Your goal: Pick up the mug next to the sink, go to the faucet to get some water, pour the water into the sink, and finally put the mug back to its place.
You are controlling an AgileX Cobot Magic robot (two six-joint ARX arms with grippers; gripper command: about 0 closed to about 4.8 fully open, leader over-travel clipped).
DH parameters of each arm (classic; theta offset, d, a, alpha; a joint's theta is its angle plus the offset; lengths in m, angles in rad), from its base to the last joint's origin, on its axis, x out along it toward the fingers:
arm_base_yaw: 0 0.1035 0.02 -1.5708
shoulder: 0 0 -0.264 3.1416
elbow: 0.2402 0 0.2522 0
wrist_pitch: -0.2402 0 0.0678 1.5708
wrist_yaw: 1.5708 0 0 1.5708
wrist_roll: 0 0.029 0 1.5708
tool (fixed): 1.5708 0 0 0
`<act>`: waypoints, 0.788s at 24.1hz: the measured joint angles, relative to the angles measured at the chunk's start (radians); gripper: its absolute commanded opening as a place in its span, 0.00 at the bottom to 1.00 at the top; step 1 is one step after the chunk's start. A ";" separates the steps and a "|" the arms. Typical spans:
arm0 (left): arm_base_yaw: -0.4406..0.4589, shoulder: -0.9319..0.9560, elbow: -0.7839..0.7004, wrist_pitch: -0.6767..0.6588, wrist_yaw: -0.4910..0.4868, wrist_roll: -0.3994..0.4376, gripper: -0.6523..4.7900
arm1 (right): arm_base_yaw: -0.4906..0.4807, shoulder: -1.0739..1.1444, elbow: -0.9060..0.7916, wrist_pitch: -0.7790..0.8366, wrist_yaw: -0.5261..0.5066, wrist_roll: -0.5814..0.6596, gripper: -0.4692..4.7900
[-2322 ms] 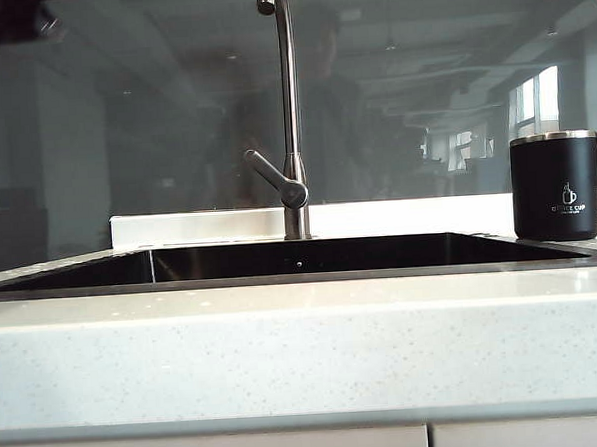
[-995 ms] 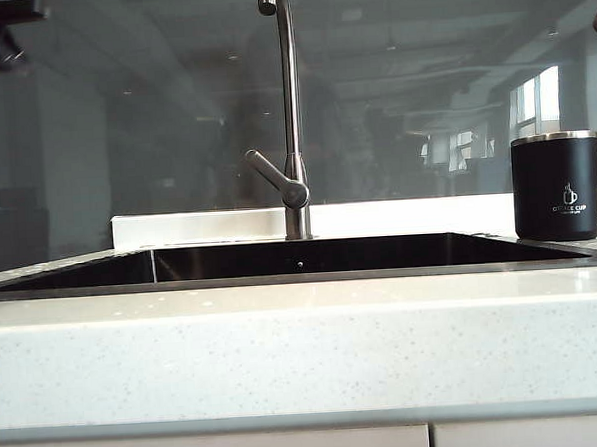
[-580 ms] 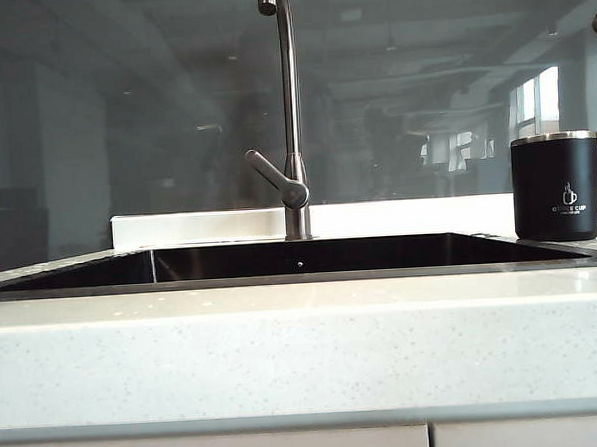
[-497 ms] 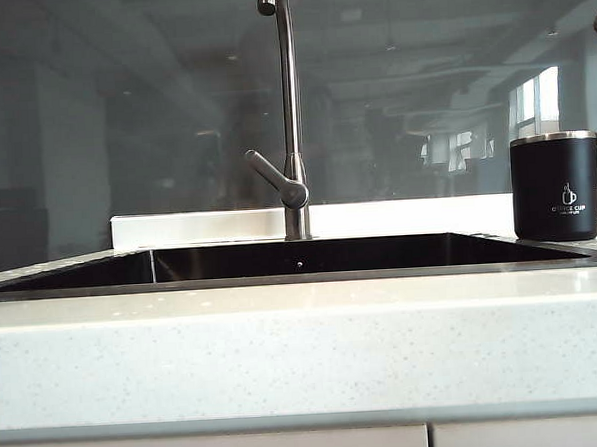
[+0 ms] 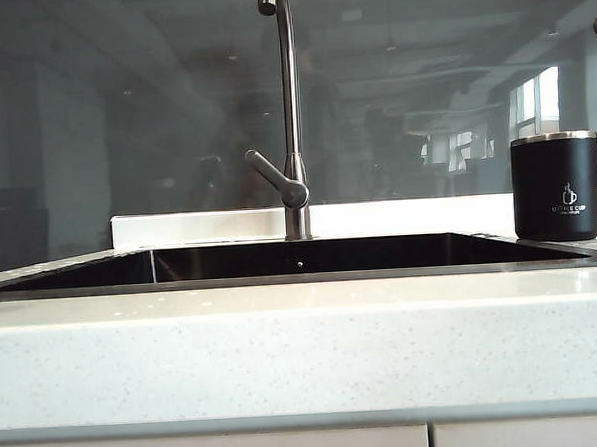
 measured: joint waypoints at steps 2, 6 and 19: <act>0.000 -0.021 0.001 -0.042 0.000 0.028 0.12 | 0.000 0.000 0.000 0.000 0.000 0.000 0.08; 0.000 -0.020 0.001 -0.099 0.000 0.076 0.12 | 0.000 0.000 0.000 0.000 -0.001 0.000 0.08; 0.000 -0.020 0.001 -0.098 0.000 0.122 0.12 | 0.000 0.000 0.000 0.000 -0.001 0.000 0.08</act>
